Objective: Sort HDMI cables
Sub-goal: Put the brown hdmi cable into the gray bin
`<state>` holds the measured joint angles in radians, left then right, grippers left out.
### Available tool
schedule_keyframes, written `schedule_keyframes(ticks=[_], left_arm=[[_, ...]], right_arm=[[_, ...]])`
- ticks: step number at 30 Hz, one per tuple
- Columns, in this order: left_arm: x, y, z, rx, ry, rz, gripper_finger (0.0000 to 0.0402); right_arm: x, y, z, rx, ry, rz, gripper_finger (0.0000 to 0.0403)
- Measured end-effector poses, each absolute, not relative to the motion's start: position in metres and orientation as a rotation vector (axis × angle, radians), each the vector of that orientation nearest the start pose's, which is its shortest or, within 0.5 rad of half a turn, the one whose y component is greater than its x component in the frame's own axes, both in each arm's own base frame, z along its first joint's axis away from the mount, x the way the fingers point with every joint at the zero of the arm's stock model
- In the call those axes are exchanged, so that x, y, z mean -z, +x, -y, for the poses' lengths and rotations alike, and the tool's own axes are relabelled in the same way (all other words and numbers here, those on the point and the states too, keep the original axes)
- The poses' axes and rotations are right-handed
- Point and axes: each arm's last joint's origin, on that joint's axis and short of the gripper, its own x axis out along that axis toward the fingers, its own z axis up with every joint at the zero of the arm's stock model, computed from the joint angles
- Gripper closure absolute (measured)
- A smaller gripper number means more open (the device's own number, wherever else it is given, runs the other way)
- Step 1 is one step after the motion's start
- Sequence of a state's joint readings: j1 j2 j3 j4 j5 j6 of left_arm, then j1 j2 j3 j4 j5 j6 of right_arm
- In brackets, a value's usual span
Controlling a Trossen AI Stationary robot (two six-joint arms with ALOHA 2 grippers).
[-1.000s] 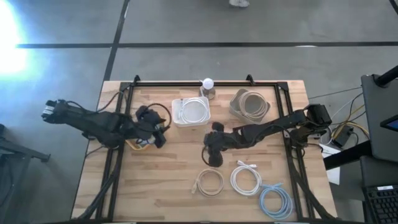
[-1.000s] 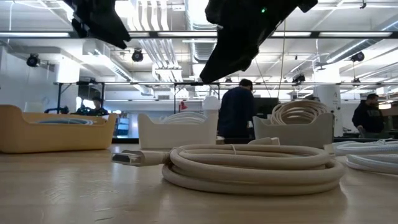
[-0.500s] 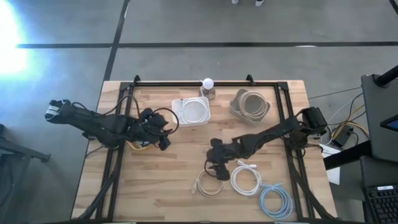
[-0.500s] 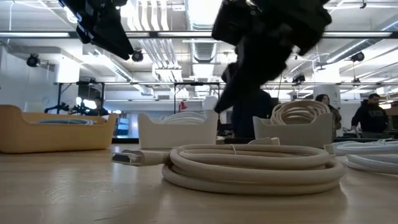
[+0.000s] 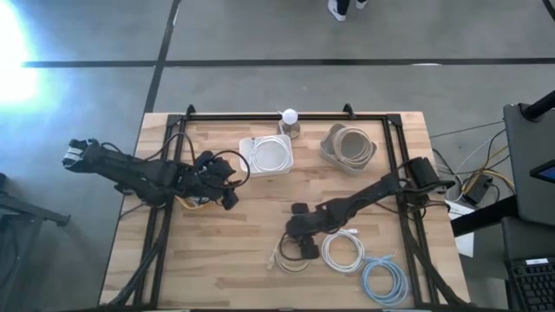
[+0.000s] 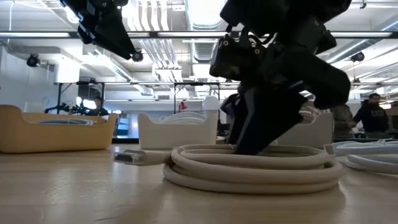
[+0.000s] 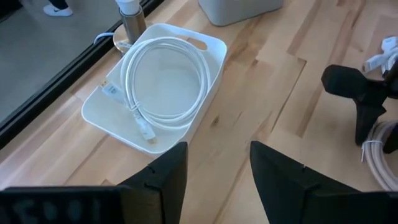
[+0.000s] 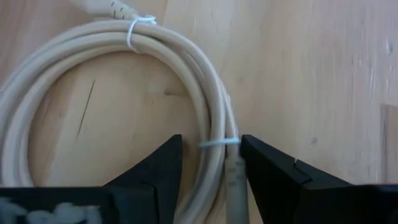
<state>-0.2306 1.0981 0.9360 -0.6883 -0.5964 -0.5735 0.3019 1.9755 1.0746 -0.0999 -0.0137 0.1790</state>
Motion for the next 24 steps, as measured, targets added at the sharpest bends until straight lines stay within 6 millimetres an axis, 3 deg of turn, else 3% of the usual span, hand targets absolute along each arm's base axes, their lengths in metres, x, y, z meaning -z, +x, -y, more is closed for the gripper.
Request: schedule_keyframes(ticks=[8,15,19,24], left_arm=[[-0.29,0.21,0.033,-0.548,-0.195,-0.651,0.0223],[-0.29,0.21,0.032,-0.548,-0.195,-0.65,0.0223],[-0.29,0.209,0.032,-0.55,-0.193,-0.649,0.0223],[-0.29,0.209,0.032,-0.554,-0.191,-0.647,0.0223]], right_arm=[[-0.111,0.36,-0.111,-0.187,-0.016,-1.016,0.0322],[-0.129,0.353,-0.108,-0.165,-0.037,-1.021,0.0327],[-0.148,0.343,-0.098,-0.037,-0.1,-1.037,0.0313],[-0.171,0.324,-0.073,0.247,-0.124,-1.1,0.032]])
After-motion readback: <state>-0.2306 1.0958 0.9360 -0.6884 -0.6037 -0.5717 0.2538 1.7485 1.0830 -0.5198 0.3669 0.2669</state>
